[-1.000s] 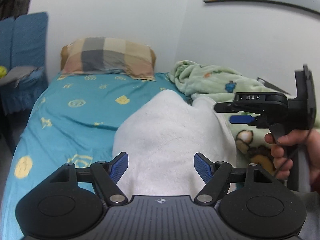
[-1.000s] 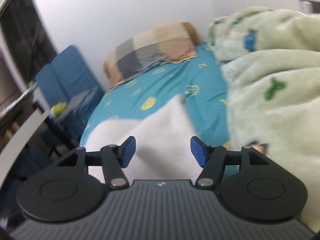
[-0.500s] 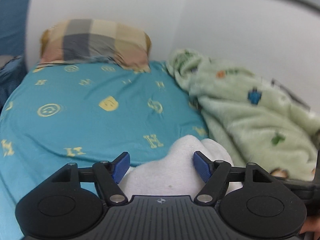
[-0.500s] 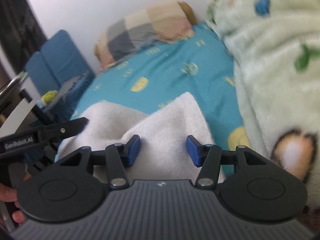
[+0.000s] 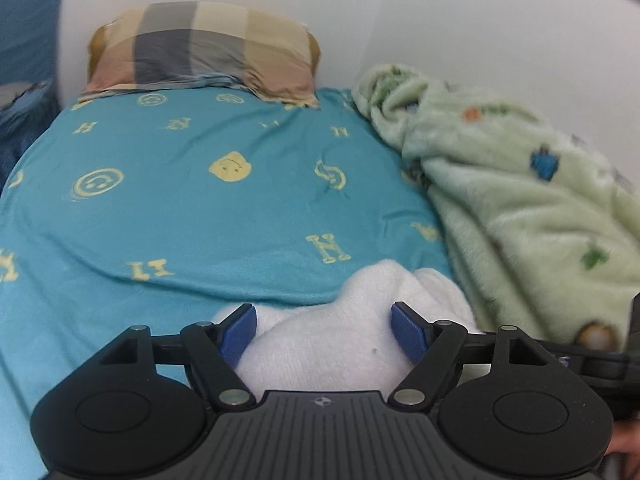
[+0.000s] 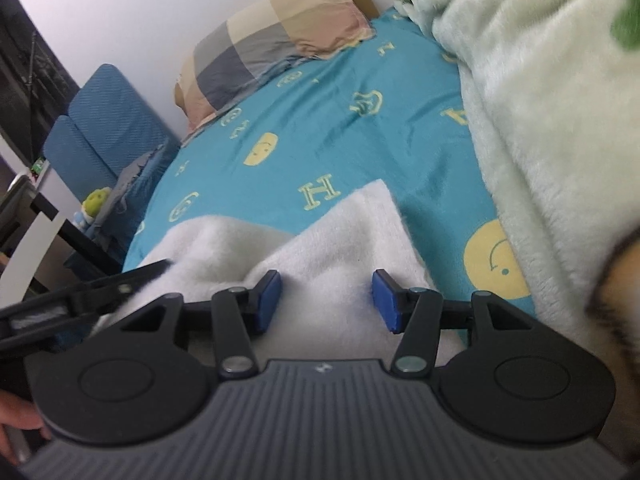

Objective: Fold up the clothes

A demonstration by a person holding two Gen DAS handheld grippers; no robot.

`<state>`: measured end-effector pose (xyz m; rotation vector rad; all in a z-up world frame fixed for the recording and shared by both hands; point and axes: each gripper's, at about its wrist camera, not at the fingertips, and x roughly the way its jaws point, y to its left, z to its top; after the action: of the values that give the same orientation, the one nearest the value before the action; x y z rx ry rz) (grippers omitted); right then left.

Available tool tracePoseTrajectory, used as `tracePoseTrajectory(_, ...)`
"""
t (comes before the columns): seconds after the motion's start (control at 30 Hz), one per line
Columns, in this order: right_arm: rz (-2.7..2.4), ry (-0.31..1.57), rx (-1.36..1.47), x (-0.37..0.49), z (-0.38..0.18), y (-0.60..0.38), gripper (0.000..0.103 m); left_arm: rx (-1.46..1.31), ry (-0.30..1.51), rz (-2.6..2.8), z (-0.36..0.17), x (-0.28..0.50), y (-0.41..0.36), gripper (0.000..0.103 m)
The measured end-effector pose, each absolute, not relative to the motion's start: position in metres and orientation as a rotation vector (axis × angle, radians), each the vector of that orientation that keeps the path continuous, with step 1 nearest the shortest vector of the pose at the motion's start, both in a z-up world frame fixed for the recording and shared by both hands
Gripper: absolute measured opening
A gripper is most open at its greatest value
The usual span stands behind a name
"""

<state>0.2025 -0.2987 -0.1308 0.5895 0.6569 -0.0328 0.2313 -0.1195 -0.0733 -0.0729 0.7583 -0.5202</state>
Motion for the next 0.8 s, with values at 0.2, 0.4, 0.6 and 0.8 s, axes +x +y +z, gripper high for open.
tracePoseTrajectory(0.2, -0.001, 0.619, 0.615, 0.165, -0.092, -0.3, 0.062, -0.236, 0.761, -0.439, -0.052, 0.161, -0.053, 0.095)
tracePoseTrajectory(0.4, 0.04, 0.648, 0.584, 0.13, -0.067, -0.294, 0.085, -0.323, 0.83, -0.398, -0.069, 0.118, -0.019, 0.1)
tracePoseTrajectory(0.6, 0.019, 0.773, 0.639, 0.116, -0.087, -0.287, 0.085, -0.315, 0.873, -0.46, -0.081, 0.114, -0.026, 0.101)
tracePoseTrajectory(0.8, -0.047, 0.767, 0.738, 0.119, -0.102, -0.295, 0.085, -0.297, 0.909, -0.529, -0.098, 0.115, -0.036, 0.101)
